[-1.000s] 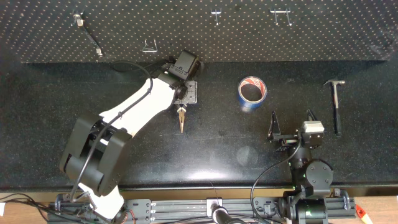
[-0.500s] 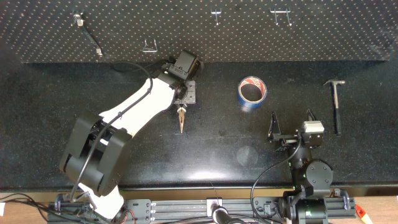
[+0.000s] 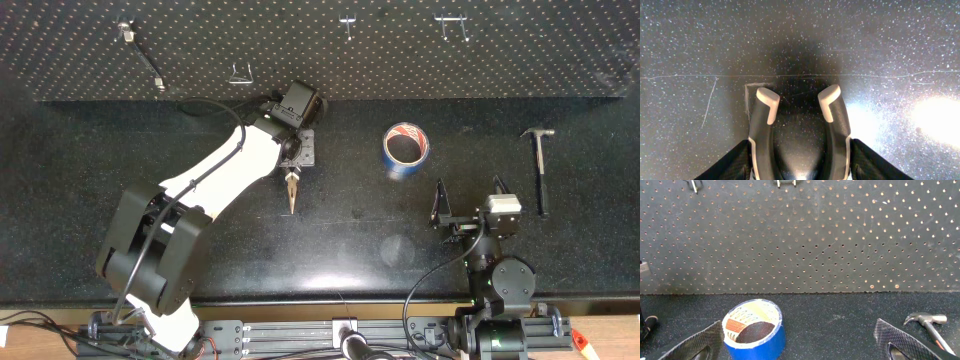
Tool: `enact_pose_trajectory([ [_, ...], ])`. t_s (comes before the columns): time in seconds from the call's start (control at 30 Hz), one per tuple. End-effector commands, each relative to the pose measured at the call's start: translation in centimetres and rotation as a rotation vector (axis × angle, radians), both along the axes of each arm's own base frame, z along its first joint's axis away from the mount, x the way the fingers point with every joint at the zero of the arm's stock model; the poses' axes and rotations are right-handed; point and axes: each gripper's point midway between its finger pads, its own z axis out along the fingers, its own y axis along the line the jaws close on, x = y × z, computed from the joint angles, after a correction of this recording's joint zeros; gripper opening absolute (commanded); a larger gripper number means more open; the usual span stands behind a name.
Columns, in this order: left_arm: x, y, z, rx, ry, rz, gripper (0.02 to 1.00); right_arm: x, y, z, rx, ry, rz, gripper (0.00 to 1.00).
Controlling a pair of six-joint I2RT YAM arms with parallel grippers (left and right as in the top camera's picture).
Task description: Place Tools Onto Pegboard
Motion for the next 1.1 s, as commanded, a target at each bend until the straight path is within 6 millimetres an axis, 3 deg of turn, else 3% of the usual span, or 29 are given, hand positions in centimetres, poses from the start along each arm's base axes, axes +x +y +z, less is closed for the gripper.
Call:
enact_pose_trajectory([
  [0.03,0.1,-0.4,-0.4,-0.014,0.014,0.015,0.45,0.0,-0.3,-0.1,-0.012,-0.005,-0.013,0.976],
  [0.2,0.1,-0.4,-0.4,-0.014,0.014,0.015,0.424,0.0,-0.3,-0.1,-0.012,-0.005,-0.013,0.976],
  [0.37,0.1,-0.4,-0.4,-0.014,0.014,0.016,0.318,0.0,-0.3,-0.1,-0.012,-0.005,-0.013,0.976],
  [0.53,0.1,-0.4,-0.4,-0.021,0.016,0.037,0.031,0.0,-0.3,-0.1,-0.012,-0.005,-0.013,0.976],
  [0.83,0.3,-0.4,0.0,-0.02,0.004,0.037,0.025,0.0,-0.3,-0.1,-0.012,-0.005,-0.013,0.976],
  [1.1,1.3,0.9,5.0,0.002,-0.131,0.066,0.027,0.0,-0.3,-0.1,-0.012,-0.005,-0.013,0.976],
])
